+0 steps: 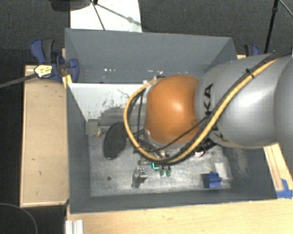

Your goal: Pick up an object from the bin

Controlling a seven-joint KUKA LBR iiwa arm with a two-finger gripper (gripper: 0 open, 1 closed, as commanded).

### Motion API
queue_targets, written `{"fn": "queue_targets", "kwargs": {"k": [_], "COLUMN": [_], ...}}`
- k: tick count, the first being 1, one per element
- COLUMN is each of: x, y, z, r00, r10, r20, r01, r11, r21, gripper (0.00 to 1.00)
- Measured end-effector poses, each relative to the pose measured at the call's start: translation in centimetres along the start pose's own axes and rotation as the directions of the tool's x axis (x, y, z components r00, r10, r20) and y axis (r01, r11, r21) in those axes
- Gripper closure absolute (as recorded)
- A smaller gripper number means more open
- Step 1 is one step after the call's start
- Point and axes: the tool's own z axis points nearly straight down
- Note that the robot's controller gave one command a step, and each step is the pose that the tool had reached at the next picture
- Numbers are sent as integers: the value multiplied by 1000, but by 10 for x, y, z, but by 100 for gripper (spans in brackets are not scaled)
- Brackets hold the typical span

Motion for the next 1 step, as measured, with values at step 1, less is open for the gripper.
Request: {"fn": "queue_targets", "kwargs": {"k": [1], "x": [-106], "y": [-4], "z": [82], "r00": [986], "r10": [-167], "r20": [11], "r01": [167], "r11": [986], "r21": [0], "gripper": [0]}}
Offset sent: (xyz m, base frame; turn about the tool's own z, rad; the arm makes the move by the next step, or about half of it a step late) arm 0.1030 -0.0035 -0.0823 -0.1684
